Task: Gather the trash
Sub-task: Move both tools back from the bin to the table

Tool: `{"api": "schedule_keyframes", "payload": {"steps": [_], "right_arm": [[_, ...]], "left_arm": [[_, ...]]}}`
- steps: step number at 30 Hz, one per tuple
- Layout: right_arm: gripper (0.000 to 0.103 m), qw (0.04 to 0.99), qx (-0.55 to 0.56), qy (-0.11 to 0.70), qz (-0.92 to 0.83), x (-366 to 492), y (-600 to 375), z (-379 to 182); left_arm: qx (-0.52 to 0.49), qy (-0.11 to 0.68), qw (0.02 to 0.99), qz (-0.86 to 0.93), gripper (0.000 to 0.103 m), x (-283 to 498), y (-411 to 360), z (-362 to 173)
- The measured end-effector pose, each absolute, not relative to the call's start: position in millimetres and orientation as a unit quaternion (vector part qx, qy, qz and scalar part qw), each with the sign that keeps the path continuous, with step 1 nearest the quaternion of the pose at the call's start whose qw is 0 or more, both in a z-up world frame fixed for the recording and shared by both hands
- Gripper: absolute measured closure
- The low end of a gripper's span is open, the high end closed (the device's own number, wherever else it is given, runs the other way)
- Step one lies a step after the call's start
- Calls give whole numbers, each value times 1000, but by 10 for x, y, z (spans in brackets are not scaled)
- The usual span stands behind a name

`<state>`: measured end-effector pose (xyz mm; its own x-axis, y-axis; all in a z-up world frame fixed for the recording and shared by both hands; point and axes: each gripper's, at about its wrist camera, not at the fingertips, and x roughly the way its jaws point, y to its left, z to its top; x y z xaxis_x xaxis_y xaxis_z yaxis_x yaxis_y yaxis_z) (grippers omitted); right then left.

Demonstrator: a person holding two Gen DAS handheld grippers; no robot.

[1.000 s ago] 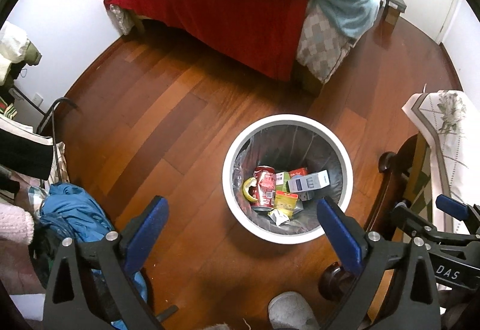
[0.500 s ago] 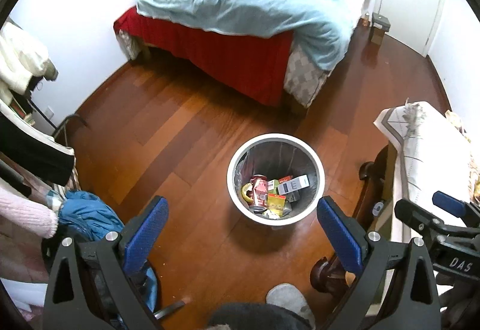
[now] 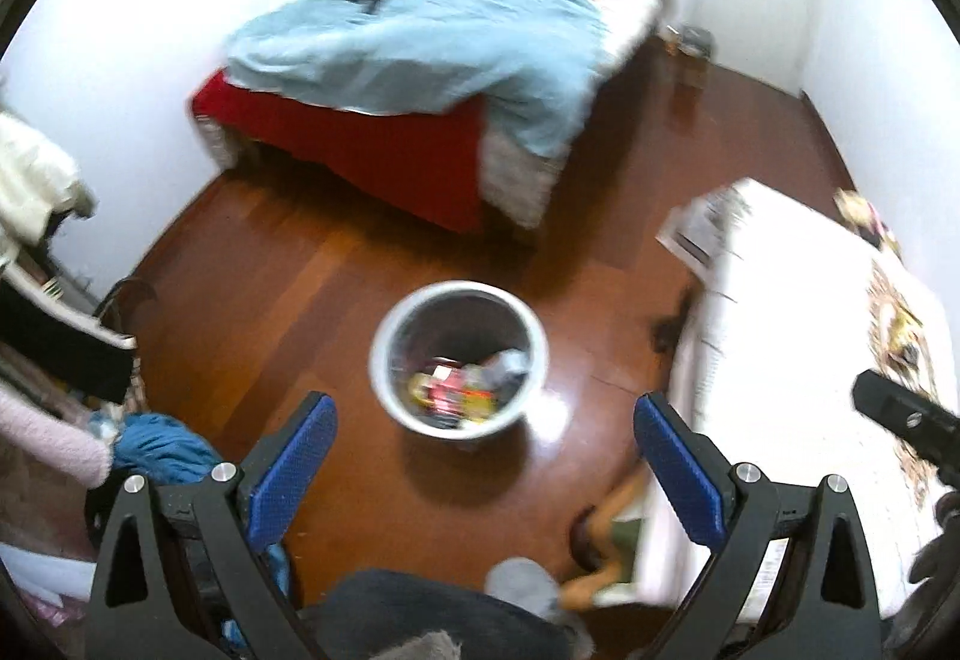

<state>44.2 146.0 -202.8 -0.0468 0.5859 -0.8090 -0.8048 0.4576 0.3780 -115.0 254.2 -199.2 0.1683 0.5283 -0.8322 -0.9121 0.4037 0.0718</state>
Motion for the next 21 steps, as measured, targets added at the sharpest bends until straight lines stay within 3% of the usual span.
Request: {"api": "schedule_keyframes", "payload": {"steps": [6,11,14,17,20,21], "right_arm": [[2,745,-93,545,372,1793,641,-2320],[4,765,-84,581,264,2927,113,-2883],[23,757,-75,603,242,3332,-28,-3202],[26,752,-64,608,247,3534,-11,-3416],[37,753,-60,602,261,3594,73,-3525],[56,762,-69,588,261,3573,124,-3514]], "left_arm": [[-221,463,748,421,2,106,2224,-2462],[-199,517,754,353,2,1058,1916,-2941],[-182,548,747,328,2,1483,1783,-3206],[-152,568,739,329,2,1748,1705,-3374],[-139,576,733,334,2,1849,1706,-3465],[-137,578,731,335,2,1898,1705,-3491]]}}
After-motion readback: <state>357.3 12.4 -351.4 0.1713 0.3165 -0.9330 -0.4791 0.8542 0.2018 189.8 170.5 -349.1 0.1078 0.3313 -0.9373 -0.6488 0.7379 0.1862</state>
